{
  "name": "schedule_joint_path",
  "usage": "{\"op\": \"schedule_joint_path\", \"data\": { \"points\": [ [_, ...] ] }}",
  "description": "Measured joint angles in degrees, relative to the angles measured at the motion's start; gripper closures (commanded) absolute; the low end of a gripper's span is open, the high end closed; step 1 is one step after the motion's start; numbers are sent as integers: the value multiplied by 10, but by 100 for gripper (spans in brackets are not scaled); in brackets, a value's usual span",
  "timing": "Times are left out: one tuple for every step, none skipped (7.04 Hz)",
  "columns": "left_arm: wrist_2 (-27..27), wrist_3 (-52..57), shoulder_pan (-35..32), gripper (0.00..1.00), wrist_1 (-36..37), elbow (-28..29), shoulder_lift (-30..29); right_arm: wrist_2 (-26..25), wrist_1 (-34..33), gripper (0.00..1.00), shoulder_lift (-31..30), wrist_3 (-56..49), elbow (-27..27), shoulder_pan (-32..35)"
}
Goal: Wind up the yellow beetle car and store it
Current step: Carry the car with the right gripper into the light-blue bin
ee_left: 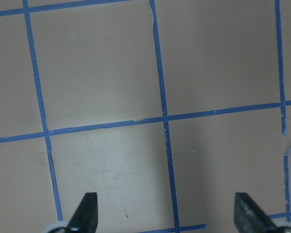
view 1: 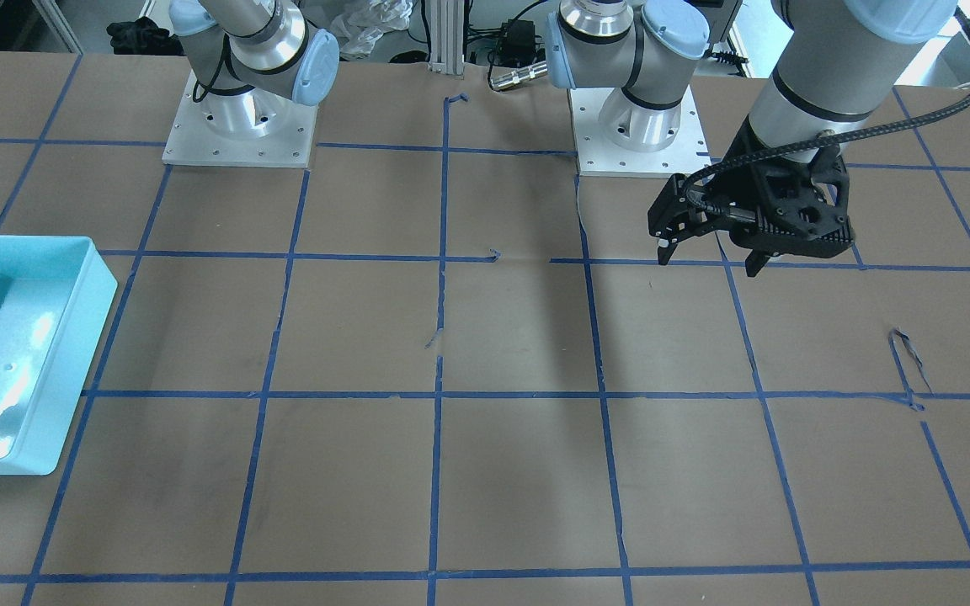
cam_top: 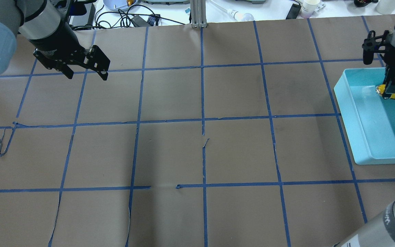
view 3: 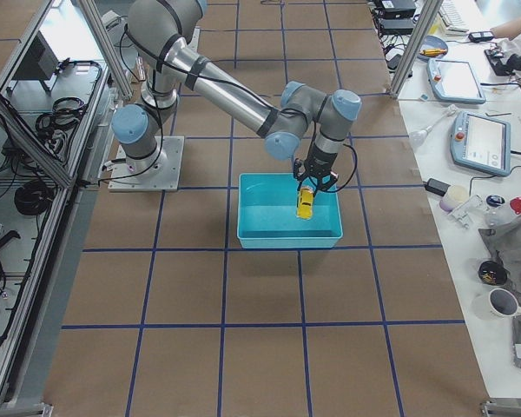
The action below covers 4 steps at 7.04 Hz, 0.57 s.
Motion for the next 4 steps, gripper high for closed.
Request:
{"op": "schedule_joint_path", "data": {
  "points": [
    [0,0,0,0,0,0,0,-1,-11,100,-1,2,21,-1],
    [1,1,0,0,0,-1,0,-1,-14,100,-1,0,38,-1],
    [1,1,0,0,0,-1,0,-1,-16,95,-1,-5,49,-1],
    [1,1,0,0,0,-2,0,-1,-17,60,0,-10,55,-1]
  ]
}}
